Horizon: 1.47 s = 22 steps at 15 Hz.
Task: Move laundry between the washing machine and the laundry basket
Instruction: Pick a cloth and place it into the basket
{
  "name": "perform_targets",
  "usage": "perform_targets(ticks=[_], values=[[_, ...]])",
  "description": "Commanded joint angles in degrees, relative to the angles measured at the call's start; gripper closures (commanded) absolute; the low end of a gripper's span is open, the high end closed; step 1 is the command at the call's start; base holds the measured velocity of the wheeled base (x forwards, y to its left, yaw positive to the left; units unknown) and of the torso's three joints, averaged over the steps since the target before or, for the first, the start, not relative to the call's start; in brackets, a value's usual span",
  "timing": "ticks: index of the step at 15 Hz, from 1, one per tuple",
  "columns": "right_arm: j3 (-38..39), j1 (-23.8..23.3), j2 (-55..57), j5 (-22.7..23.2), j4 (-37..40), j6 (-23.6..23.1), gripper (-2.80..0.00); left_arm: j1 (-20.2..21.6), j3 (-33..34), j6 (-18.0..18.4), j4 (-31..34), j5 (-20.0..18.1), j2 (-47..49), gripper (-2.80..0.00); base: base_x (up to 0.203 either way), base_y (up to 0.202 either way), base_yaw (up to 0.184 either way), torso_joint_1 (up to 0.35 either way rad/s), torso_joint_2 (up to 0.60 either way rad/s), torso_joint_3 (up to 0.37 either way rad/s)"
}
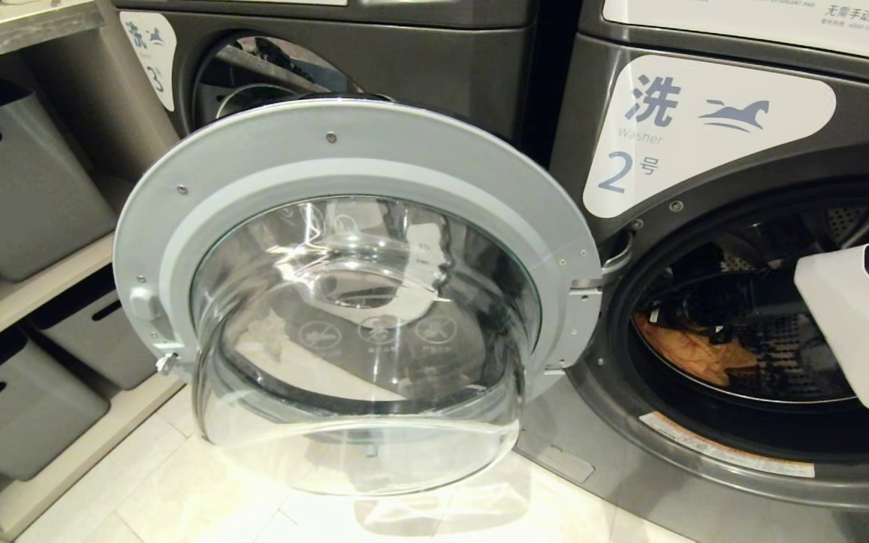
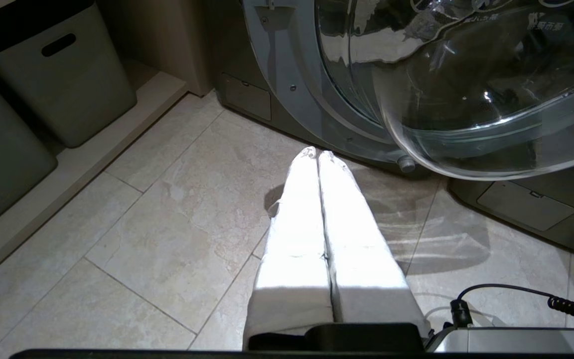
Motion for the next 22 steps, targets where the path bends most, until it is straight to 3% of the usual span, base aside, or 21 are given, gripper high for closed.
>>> perform_targets(ticks=[1,4,10,14,15,22], values=[[-6.3,0.0,4.8,0.1,3.7,1.5,-2.80,0.0,0.0,0.0,0.0,0.0,0.0,0.00,0.000,0.000,0.000,0.000,0.00,0.000],[-7.2,0.1,8.8,0.4,5.3,4.7,-2.80,0.0,0.0,0.0,0.0,0.0,0.0,0.00,0.000,0.000,0.000,0.000,0.00,0.000],[-7.1,0.1,11.6,0.4,-4.9,6.9,-2.80,0.0,0.0,0.0,0.0,0.0,0.0,0.00,0.000,0.000,0.000,0.000,0.00,0.000],[-7.1,-0.1,12.1,-0.2,-6.3,7.7,-2.80,0.0,0.0,0.0,0.0,0.0,0.0,0.00,0.000,0.000,0.000,0.000,0.00,0.000],[-7.1,-0.3,12.5,-0.5,-7.7,7.7,0.00,0.0,0.0,0.0,0.0,0.0,0.0,0.00,0.000,0.000,0.000,0.000,0.00,0.000],[-7.1,-2.7,10.8,-1.6,-8.1,7.4,0.00,0.0,0.0,0.0,0.0,0.0,0.0,0.00,0.000,0.000,0.000,0.000,0.00,0.000]])
